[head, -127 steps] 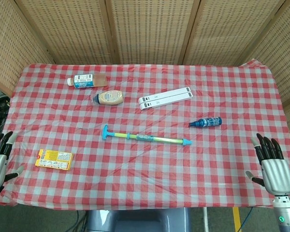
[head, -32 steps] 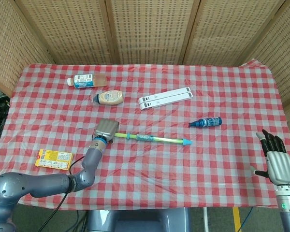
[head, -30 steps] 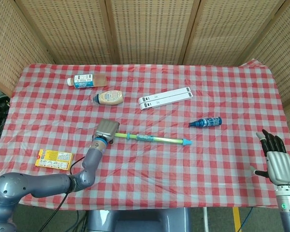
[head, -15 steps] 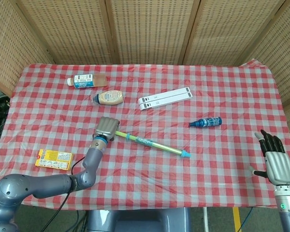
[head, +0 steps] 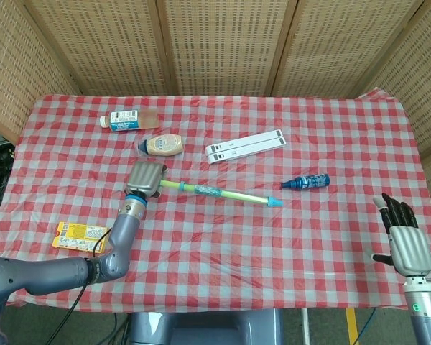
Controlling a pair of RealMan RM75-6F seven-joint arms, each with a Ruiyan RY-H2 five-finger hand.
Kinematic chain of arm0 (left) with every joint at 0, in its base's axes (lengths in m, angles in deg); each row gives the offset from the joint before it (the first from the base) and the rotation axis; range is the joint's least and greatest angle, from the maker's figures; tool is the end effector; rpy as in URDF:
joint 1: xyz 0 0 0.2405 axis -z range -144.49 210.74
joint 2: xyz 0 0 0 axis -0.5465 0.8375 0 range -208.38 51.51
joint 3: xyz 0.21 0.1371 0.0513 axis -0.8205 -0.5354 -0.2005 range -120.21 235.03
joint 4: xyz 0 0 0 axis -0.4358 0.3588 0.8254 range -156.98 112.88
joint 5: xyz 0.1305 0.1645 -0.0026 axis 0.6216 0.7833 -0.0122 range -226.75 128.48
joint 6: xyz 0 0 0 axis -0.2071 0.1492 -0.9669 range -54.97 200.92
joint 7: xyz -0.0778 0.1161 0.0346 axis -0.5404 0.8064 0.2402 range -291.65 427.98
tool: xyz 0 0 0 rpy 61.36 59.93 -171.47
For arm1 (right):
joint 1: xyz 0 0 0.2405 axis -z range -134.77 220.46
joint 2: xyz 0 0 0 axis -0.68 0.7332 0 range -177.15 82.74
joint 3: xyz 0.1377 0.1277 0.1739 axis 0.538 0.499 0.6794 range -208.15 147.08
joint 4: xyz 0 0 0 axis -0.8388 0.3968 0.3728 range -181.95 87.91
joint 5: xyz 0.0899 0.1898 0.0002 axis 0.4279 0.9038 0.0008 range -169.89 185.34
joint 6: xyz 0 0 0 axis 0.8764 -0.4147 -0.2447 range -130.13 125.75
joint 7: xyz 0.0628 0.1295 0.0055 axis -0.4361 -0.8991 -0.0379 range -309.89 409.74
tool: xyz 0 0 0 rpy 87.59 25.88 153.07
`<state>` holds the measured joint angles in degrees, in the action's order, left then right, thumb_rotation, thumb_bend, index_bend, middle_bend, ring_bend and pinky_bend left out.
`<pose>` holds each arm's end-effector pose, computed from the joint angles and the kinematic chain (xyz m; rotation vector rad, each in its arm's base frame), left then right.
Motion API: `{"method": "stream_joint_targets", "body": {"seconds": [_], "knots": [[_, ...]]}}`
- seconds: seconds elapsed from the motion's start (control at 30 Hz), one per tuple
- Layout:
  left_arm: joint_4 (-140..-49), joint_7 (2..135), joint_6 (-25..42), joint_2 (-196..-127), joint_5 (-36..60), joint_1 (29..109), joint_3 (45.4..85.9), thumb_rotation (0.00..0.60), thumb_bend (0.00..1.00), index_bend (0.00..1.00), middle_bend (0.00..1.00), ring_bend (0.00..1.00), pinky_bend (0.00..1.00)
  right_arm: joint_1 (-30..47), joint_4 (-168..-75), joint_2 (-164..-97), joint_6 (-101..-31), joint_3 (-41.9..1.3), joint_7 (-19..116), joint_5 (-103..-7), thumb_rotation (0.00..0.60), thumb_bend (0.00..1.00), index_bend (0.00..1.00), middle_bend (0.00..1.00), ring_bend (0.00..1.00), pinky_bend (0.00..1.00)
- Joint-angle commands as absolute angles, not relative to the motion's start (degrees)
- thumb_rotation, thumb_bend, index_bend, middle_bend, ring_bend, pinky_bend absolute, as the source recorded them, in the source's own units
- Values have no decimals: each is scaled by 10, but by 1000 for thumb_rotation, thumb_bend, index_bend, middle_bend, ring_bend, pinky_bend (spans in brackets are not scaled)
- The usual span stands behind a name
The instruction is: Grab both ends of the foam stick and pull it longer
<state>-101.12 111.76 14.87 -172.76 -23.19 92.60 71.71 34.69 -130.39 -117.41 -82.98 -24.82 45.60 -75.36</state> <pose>-0.1026 0.4027 -0.0291 -1.7115 -0.9660 -0.6432 -0.3280 -0.2120 0.1403 1.3584 -0.9336 0.9321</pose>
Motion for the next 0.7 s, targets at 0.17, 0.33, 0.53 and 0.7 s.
{"method": "stream_joint_targets", "body": {"seconds": [0.17,0.33,0.53,0.7], "knots": [[-1052,1120,125,-1682,-235,916,730,600,598,834,930,850,741,326,-1341,-1177,-844,-207,498,-736,600,100,182,90,64,0],[-1069,1123,124,-1662,-249,916,739,600,598,834,930,850,741,287,-1388,-1177,-837,-172,568,-735,600,118,242,416,430,206],[-1079,1132,120,-1650,-266,922,744,600,599,834,930,850,741,227,-1465,-1168,-769,-134,651,-685,600,136,325,780,800,484],[-1083,1141,115,-1643,-278,927,746,600,599,835,930,850,741,175,-1502,-1174,-709,-106,703,-615,600,182,420,955,967,551]]}}
